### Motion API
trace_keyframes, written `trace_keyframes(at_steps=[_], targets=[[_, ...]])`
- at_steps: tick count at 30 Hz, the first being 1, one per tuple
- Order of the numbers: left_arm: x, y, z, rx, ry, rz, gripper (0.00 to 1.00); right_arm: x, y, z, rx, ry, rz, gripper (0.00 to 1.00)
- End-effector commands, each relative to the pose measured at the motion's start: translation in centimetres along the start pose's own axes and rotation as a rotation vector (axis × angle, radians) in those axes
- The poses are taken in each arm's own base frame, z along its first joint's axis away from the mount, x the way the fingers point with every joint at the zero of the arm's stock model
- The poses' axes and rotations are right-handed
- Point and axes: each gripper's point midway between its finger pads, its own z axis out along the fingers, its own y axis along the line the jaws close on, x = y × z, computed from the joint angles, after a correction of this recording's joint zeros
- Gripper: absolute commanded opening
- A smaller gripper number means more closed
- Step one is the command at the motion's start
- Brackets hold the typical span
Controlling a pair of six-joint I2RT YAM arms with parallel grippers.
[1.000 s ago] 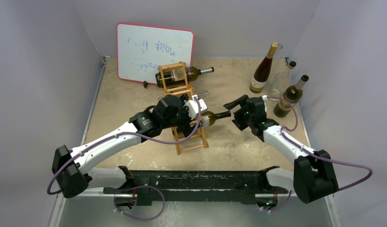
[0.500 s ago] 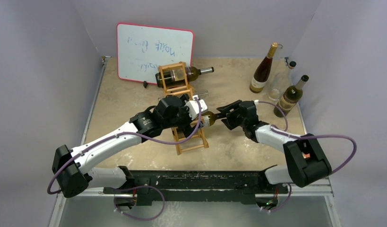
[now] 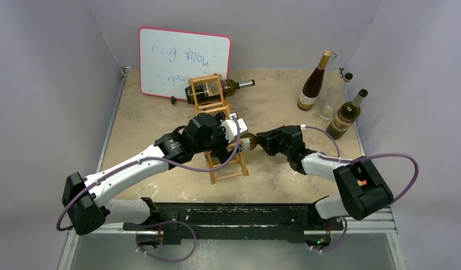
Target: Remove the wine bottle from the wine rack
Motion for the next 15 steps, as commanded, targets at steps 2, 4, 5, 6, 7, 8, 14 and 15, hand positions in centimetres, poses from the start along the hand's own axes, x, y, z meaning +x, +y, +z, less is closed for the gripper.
trace_keyframes(at_steps=[2, 4, 5, 6, 7, 8, 14, 15], targets=[[0.0, -0.1, 0.4, 0.007, 0.002, -0.002, 0.94, -0.1, 1.3, -0.8, -0.065, -0.008, 0.062, 0.46], [0.1, -0.1, 0.4, 0.005, 0.004, -0.002, 0.94, -0.1, 1.3, -1.1, -0.074, -0.006, 0.101, 0.44], [0.1, -0.1, 0.5, 0.006, 0.007, 0.000, 0.94, -0.1, 1.3, -1.2, -0.081, -0.008, 0.115, 0.41], [0.1, -0.1, 0.4, 0.005, 0.007, 0.000, 0.94, -0.2, 1.5, -1.3, -0.091, -0.009, 0.121, 0.38], [0.2, -0.1, 0.5, 0.005, 0.008, 0.001, 0.94, -0.2, 1.6, -1.4, -0.101, -0.010, 0.125, 0.35], [0.2, -0.1, 0.5, 0.003, 0.008, 0.002, 0.94, -0.2, 1.8, -1.5, -0.108, -0.010, 0.127, 0.34], [0.5, 0.0, 0.7, -0.001, 0.017, 0.002, 0.94, -1.6, 2.6, -2.5, -0.130, -0.074, 0.150, 0.30], [0.6, 0.0, 0.7, -0.003, 0.019, 0.002, 0.94, -1.9, 2.8, -2.8, -0.144, -0.089, 0.155, 0.28]])
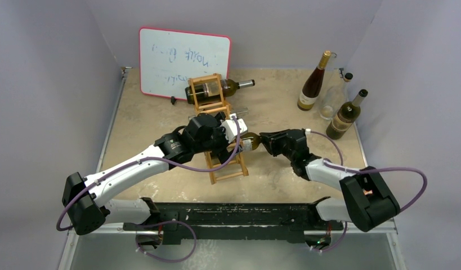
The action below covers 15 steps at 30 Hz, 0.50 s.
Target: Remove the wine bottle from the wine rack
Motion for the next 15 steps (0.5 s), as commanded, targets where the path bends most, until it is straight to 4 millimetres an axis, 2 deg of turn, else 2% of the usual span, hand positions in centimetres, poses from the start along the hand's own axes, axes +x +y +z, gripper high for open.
trace_keyframes(at_steps=[1, 7, 13, 15], targets=[[0.6, 0.1, 0.7, -0.004, 0.018, 0.002, 0.94, -1.6, 2.3, -1.4, -0.086, -0.075, 0.039, 0.26], [0.7, 0.2, 0.6, -0.013, 0.024, 0.005, 0.94, -4.1, 2.9, -2.8, -0.103, -0.136, 0.033, 0.19], [0.8, 0.3, 0.6, -0.016, 0.025, 0.006, 0.94, -7.1, 3.4, -4.0, -0.117, -0.186, -0.012, 0.00], [0.8, 0.3, 0.7, -0.016, 0.027, 0.006, 0.94, -7.8, 3.7, -4.5, -0.121, -0.204, -0.034, 0.00]])
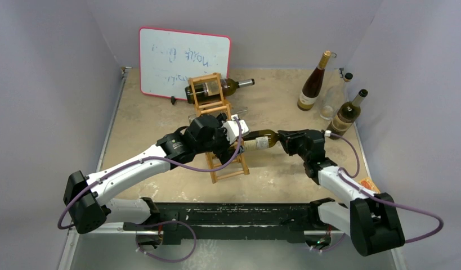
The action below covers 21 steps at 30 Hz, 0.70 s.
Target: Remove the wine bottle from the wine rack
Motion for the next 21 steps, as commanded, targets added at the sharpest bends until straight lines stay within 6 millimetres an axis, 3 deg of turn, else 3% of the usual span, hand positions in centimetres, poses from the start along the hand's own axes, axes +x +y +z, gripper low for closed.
trace_keyframes(at_steps=[1, 13, 21], targets=[[0.6, 0.6, 0.3, -0.024, 0.017, 0.004, 0.94, -2.1, 3.9, -1.4, -0.120, -0.056, -0.046, 0.00], [0.3, 0.6, 0.1, -0.028, 0.013, 0.003, 0.95, -6.9, 8.5, -7.0, -0.144, -0.310, -0.314, 0.00], [0.1, 0.6, 0.0, -0.026, 0.004, 0.000, 0.95, -8.4, 14.0, -11.7, -0.207, -0.425, -0.525, 0.00]])
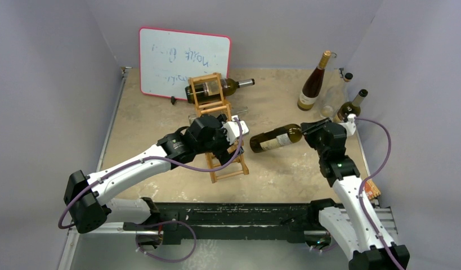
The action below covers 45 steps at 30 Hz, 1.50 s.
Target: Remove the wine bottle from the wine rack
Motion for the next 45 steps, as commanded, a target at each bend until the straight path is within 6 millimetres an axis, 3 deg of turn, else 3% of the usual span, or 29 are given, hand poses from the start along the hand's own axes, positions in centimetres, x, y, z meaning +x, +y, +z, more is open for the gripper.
trace_keyframes(at_steps=[1, 13, 19, 23, 28, 39, 45], targets=[[-0.6, 0.7, -0.1, -0.030, -0.020, 0.001, 0.95, -6.5, 7.8, -3.6, -0.204, -0.179, -0.064, 0.00], [-0.7, 0.7, -0.3, -0.028, -0.023, -0.001, 0.95, -12.7, 12.2, -4.9, -0.147, -0.321, -0.403, 0.00], [-0.7, 0.5, -0.1, -0.022, -0.021, -0.001, 0.95, -15.7, 13.6, -4.3, -0.070, -0.399, -0.563, 0.00], [-0.7, 0.4, -0.1, -0.018, -0.023, -0.001, 0.95, -16.1, 15.4, -3.8, -0.142, -0.440, -0.712, 0.00], [-0.9, 0.3, -0.1, -0.010, -0.029, -0.001, 0.95, -17.5, 15.8, -3.6, -0.142, -0.563, -0.811, 0.00], [-0.7, 0.1, 0.0, -0.015, -0.023, 0.004, 0.95, -17.9, 15.3, 1.9, -0.031, -0.587, -0.844, 0.00], [-0.6, 0.0, 0.0, -0.018, -0.015, 0.010, 0.95, -17.4, 14.0, 4.9, 0.036, -0.564, -0.848, 0.00]])
